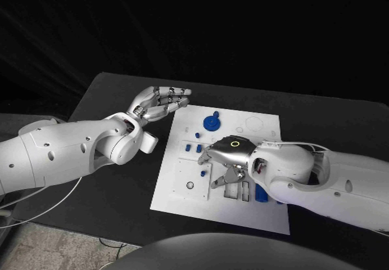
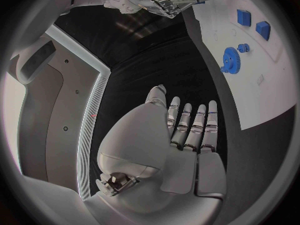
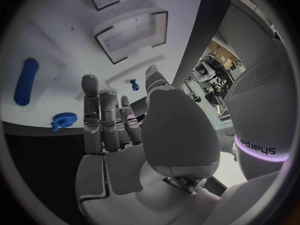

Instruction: Assemble the parts on the task board

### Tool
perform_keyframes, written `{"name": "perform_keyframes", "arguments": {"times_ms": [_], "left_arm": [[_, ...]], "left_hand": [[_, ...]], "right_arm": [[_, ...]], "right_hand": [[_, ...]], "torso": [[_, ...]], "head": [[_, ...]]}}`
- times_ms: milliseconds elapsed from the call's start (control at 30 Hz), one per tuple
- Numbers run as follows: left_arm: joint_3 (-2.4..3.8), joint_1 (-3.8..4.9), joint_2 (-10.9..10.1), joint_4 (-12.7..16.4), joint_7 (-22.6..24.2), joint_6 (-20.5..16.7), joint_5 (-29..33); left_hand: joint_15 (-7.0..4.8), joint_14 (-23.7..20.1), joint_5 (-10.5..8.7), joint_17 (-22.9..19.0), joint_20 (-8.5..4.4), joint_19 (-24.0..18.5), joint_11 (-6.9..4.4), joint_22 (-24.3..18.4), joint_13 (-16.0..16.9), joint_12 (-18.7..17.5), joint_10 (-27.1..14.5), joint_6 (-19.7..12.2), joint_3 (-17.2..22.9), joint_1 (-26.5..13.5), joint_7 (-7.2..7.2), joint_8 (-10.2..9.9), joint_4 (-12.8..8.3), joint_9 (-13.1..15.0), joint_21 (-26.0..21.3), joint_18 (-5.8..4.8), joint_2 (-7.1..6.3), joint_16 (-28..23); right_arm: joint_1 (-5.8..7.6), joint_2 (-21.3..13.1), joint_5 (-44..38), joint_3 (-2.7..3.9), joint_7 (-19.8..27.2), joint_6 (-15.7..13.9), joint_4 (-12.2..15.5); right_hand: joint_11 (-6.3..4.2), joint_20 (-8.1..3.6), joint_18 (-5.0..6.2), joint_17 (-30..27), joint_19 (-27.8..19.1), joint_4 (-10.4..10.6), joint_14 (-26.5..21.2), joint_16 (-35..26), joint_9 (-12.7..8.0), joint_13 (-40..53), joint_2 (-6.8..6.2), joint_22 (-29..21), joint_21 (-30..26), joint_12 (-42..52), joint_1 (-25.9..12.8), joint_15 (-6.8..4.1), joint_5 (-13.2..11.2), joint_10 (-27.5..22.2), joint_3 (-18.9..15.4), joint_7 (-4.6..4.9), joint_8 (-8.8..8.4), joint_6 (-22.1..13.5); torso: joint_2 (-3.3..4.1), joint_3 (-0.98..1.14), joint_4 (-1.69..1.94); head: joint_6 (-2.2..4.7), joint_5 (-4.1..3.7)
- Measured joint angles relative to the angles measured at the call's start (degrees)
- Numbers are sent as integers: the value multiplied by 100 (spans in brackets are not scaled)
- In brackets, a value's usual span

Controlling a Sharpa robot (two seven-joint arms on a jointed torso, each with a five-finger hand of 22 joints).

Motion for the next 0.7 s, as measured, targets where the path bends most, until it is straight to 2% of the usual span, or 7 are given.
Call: {"name": "perform_keyframes", "arguments": {"times_ms": [100, 133, 233, 333, 433, 533, 700], "left_arm": [[-5, -2, -6, -14, 0, 0, 17], [-9, -4, -8, -17, 0, 0, 23], [-20, -15, -11, -22, 0, 0, 45], [-33, -26, -12, -28, 0, 0, 54], [-43, -35, -9, -36, 0, 0, 60], [-48, -41, -4, -37, 0, 0, 63], [-53, -54, 8, -42, 1, 1, 68]], "left_hand": [[0, 0, 0, 0, 0, 0, 0, -1, 0, 0, 0, 0, 0, 0, 0, 0, 0, 0, 0, 0, 0, 0], [0, 0, -17, 0, 0, 0, 0, -5, 0, 0, 0, 0, 0, 0, 0, 0, 0, 0, 0, 0, 0, 0], [0, 0, -21, 0, 0, 0, 0, -9, 0, 0, 0, 0, 0, 0, 0, 0, 0, 0, 0, 0, 0, 0], [0, 0, -21, 0, 0, 0, 0, -9, 0, 0, 0, 0, 0, 0, 0, 0, 0, 0, 0, 0, 0, 0], [0, 0, -21, 0, 0, 0, 0, -9, 0, 0, 0, 0, 0, 0, 0, 0, 0, 0, 0, 0, 0, 0], [0, 0, -21, 0, 0, 0, 0, -9, 0, 0, 0, 0, 0, 0, 0, 0, 0, 0, 0, -1, 0, 0], [0, 0, -21, 0, 0, 0, 14, -8, 0, 0, 14, 0, 0, 0, 0, 0, 0, 0, 0, 0, 0, 0]], "right_arm": [[142, -224, 159, 14, 24, -126, 107], [198, -298, 225, 19, 31, -167, 137], [393, -555, 466, 28, 52, -285, 230], [547, -758, 654, 30, 57, -347, 266], [645, -928, 754, 34, 35, -359, 254], [671, -1025, 759, 27, -11, -309, 193], [651, -1116, 754, 13, -91, -184, 71]], "right_hand": [[23, 36, -1, 84, 64, 58, 85, 103, -61, -111, -25, 0, 77, -55, 25, 17, 37, -23, -58, 42, 0, -42], [30, 36, 0, 114, 109, 57, 122, 143, -82, -160, -6, 0, 135, -72, 45, 20, 155, -30, -57, 66, 0, -57], [34, 28, -1, 202, 220, 32, 196, 247, -137, -314, 223, -1, 293, -108, 273, 29, 667, -23, 128, 143, 47, 45], [29, 7, -1, 214, 281, 10, 236, 250, -196, -490, 262, -1, 344, -235, 392, 7, 911, 12, 181, 78, 58, 128], [30, -23, 0, 197, 351, 35, 297, 250, -283, -728, 231, -1, 361, -429, 416, -13, 870, -93, 152, -19, 46, 92], [0, -35, 0, 114, 403, 44, 328, 215, -353, -929, 60, -1, 361, -579, 322, -44, 612, -142, 0, -152, 23, 109], [16, -43, 0, 138, 473, 57, 420, 200, -431, -1091, -2, -2, 426, -604, 259, -55, 444, -54, -27, -157, 23, 115]], "torso": [[-9, 1, -4], [-14, 1, -7], [-29, 4, -9], [-45, 10, -11], [-60, 14, -16], [-74, 15, -20], [-79, 24, -26]], "head": [[0, -25], [0, -37], [0, -64], [0, -88], [0, -109], [0, -148], [0, -176]]}}
